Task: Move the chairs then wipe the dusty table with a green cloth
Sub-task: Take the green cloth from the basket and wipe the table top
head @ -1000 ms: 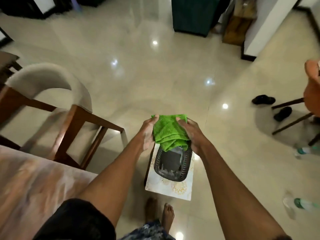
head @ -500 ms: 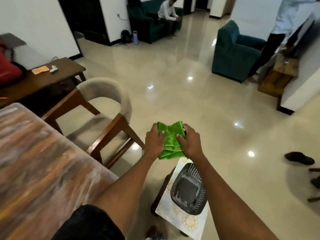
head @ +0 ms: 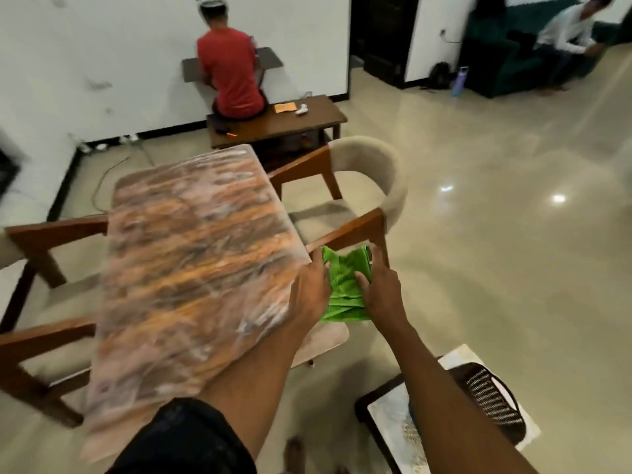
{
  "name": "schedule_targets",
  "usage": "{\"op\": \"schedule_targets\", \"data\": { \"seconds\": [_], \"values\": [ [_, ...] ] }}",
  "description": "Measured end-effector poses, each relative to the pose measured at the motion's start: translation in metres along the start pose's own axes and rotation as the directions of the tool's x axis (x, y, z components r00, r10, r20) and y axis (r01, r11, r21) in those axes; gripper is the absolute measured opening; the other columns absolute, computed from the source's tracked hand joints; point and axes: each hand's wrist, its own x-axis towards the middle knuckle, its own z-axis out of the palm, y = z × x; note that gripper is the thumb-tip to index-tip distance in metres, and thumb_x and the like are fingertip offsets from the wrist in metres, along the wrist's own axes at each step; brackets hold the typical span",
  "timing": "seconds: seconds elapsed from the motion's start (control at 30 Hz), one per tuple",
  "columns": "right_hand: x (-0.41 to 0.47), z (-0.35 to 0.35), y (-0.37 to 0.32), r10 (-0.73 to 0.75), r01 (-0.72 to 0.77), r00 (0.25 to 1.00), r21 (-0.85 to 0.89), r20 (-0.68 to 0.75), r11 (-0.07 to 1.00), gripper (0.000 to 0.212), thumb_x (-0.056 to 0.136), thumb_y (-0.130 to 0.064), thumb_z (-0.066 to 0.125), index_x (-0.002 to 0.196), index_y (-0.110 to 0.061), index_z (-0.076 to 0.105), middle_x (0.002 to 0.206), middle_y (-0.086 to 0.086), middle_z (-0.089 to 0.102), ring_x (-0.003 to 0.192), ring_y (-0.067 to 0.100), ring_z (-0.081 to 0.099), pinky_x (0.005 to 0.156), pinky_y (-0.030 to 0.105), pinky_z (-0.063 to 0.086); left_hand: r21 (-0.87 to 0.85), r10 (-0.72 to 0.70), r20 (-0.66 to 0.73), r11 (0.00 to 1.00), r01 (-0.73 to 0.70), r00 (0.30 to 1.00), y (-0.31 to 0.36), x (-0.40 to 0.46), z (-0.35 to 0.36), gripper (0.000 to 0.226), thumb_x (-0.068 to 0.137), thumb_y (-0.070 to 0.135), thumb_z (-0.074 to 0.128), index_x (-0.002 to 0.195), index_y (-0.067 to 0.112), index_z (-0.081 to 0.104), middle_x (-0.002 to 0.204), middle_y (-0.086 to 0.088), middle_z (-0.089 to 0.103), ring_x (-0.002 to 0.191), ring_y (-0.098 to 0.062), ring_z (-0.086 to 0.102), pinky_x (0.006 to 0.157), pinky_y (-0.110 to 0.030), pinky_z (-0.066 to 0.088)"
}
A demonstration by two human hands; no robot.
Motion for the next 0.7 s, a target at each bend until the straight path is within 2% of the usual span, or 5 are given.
{"op": "schedule_targets", "data": {
  "seconds": [0.2,0.3,0.4,0.6,0.7],
  "values": [
    [-0.020,0.067,-0.047,-0.219,0.220,0.961,0.009,0.172,0.975,0.066,0.104,-0.015,0.060,0.164,-0.019,0.035,0.116,0.020,0.071,0.094,0.041,0.067,0.072,0.041,0.044,0.103,-0.169,-0.073,0.979,0.176,0.983,-0.061,-0.040,-0.057,0.055,0.110,0.010,0.045,0.162,0.006,0.029,0.108,-0.019,0.069,0.090,-0.040,0.069,0.062,-0.040,0.035],
    [-0.033,0.095,-0.083,-0.316,0.308,0.924,0.072,0.213,0.949,0.053,0.102,-0.010,0.058,0.154,-0.011,0.052,0.115,0.026,0.072,0.102,0.045,0.069,0.084,0.048,0.054,0.210,-0.223,-0.037,0.951,0.226,0.974,-0.097,-0.059,-0.087,0.085,0.103,-0.001,0.048,0.170,0.014,-0.002,0.114,-0.020,0.067,0.086,-0.038,0.068,0.063,-0.047,0.044],
    [-0.047,0.130,-0.126,-0.304,0.284,0.895,0.108,0.327,0.953,0.046,0.104,-0.014,0.053,0.149,-0.018,0.059,0.124,0.020,0.072,0.111,0.037,0.067,0.095,0.048,0.054,0.228,-0.246,-0.081,0.939,0.258,0.966,-0.140,-0.080,-0.119,0.099,0.098,-0.005,0.052,0.167,0.022,-0.015,0.112,-0.020,0.066,0.085,-0.037,0.066,0.064,-0.044,0.044],
    [-0.076,0.215,-0.210,-0.385,0.389,0.803,0.090,0.455,0.917,0.036,0.100,-0.005,0.054,0.133,-0.008,0.068,0.112,0.017,0.076,0.099,0.035,0.072,0.076,0.039,0.050,0.277,-0.281,-0.166,0.907,0.319,0.945,-0.230,-0.121,-0.194,0.104,0.091,-0.010,0.054,0.168,0.044,0.010,0.117,-0.020,0.064,0.090,-0.040,0.067,0.065,-0.043,0.043],
    [-0.089,0.255,-0.240,-0.379,0.407,0.764,0.065,0.521,0.911,0.044,0.104,-0.023,0.044,0.145,-0.014,0.059,0.120,0.016,0.072,0.107,0.037,0.069,0.083,0.042,0.053,0.249,-0.312,-0.192,0.901,0.354,0.930,-0.271,-0.138,-0.227,0.091,0.090,-0.011,0.053,0.167,0.032,0.031,0.127,-0.022,0.063,0.102,-0.042,0.068,0.081,-0.050,0.056]
  ]
}}
